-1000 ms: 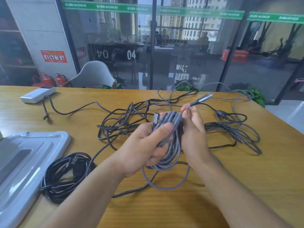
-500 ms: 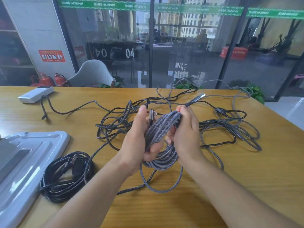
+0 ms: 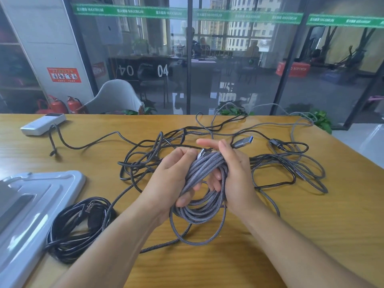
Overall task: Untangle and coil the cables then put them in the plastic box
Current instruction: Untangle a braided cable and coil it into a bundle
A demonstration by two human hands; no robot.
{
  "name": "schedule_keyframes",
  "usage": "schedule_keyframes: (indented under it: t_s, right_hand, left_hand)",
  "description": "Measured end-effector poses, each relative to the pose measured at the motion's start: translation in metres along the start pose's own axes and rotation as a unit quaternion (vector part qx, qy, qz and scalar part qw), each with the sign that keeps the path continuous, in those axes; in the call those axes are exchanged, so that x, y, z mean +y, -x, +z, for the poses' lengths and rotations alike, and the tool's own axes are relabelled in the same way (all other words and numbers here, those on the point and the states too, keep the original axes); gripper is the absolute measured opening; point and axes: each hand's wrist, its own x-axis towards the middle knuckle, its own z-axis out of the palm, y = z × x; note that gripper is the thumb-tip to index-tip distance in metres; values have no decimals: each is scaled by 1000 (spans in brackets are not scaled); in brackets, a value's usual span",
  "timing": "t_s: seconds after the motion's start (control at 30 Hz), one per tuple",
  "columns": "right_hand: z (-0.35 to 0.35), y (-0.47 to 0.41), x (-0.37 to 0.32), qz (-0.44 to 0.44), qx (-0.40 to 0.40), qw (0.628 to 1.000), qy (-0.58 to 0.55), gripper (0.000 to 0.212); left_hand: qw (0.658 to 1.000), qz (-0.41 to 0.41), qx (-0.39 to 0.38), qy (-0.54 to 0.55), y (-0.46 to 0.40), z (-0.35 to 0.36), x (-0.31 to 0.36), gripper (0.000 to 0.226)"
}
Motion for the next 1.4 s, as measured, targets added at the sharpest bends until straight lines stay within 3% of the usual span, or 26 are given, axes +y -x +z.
schedule_keyframes:
  t_s: [0.33,0.53,0.7,0.83,0.97,1.07,1.27,1.4]
  right_hand:
    - [-1,-3,-1,79,-62,994,-46,36]
    - [2,-4,2,69,8,998,4,39]
    - [3,-4,-3,43,51,998,22,37]
    - [2,-8,0,49,124,990,46,34]
    - [3,-6,0,50,152,986,49,34]
    - [5,-4,-4,64,143,987,29,32]
    - [-2,-8,-1,53,74,993,70,44]
    - [-25,-19,4,87,112,983,118,46]
  left_hand:
    - [999,-40,-25,13,-3,-9,-1,31]
    - [1000,-7,-31,-1,-5,-5,-8,32]
    - [997,68,8,-48,-8,1,-5,58]
    - [997,14,2,-81,-22,1,-3,78]
    - [971,137,19,-195,2,7,-5,56]
    - [959,190,41,-206,0,6,-14,40]
    - [981,160,57,-91,-6,6,-17,31]
    - [980,158,111,-43,-10,-4,-14,35]
